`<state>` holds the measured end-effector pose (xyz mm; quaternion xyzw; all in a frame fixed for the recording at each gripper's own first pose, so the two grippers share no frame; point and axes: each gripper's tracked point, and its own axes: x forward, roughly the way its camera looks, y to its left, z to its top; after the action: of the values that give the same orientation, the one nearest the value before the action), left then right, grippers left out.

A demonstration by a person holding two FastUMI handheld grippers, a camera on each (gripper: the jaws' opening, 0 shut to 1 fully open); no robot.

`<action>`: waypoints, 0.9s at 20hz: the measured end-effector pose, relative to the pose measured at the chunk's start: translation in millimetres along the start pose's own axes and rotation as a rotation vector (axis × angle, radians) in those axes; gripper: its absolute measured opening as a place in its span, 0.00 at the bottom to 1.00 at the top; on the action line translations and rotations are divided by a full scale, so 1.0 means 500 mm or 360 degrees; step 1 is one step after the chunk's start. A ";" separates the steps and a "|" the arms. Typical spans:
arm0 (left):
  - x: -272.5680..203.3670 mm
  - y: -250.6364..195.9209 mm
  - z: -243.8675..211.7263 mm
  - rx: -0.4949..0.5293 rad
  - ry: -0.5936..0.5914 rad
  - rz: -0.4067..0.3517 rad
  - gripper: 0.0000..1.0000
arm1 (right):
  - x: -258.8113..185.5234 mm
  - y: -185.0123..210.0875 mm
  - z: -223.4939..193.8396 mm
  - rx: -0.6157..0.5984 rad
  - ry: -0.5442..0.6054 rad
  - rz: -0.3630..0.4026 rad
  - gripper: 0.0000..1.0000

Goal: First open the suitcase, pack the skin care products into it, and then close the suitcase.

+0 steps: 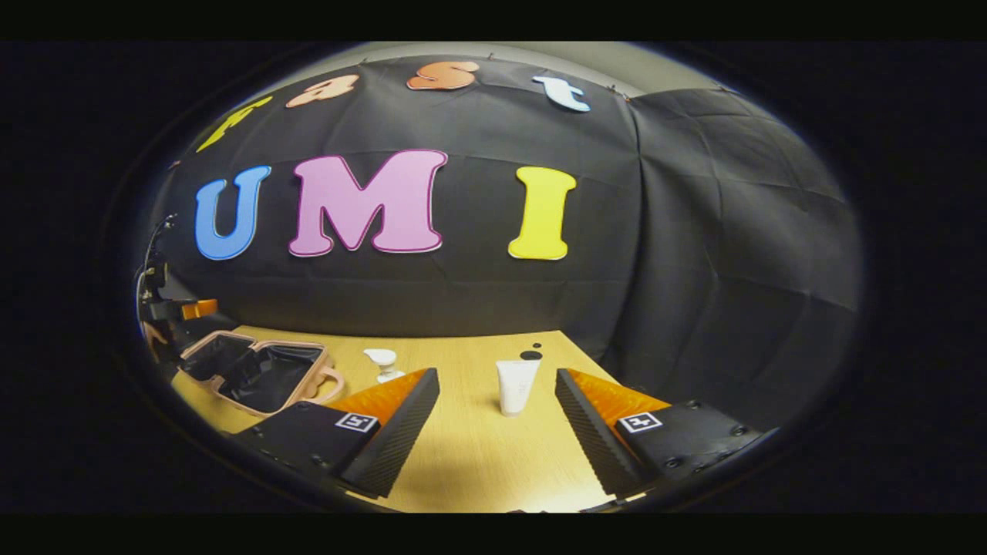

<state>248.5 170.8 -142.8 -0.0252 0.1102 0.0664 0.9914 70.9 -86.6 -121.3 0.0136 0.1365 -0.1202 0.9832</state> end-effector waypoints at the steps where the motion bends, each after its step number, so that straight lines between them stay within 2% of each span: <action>1: -0.003 -0.062 -0.012 -0.0013 -0.0016 -0.0067 0.98 | 0.008 -0.016 0.000 0.0001 -0.0016 -0.0009 0.97; 4: -0.022 -0.240 -0.090 -0.0021 0.0053 -0.0276 0.97 | 0.032 -0.051 -0.022 -0.0019 0.0013 -0.0002 0.97; 8: -0.047 -0.415 -0.197 -0.0038 0.0137 -0.0426 0.97 | 0.061 -0.108 -0.044 -0.0029 0.0059 -0.0026 0.97; 10: -0.051 -0.530 -0.269 0.0025 0.0226 -0.0553 0.98 | 0.092 -0.145 -0.076 -0.0027 0.0120 -0.0043 0.97; 13: -0.035 -0.597 -0.321 0.0007 0.0304 -0.0622 0.98 | 0.112 -0.160 -0.117 -0.0032 0.0197 -0.0036 0.97; 18: 0.006 -0.654 -0.350 0.0058 0.0340 -0.0715 0.96 | 0.129 -0.162 -0.187 -0.0004 0.0323 -0.0006 0.97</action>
<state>258.4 -163.7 -302.5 -0.0382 0.2072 -0.1607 0.9642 86.8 -174.8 -228.3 0.0242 0.2356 -0.1200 0.9641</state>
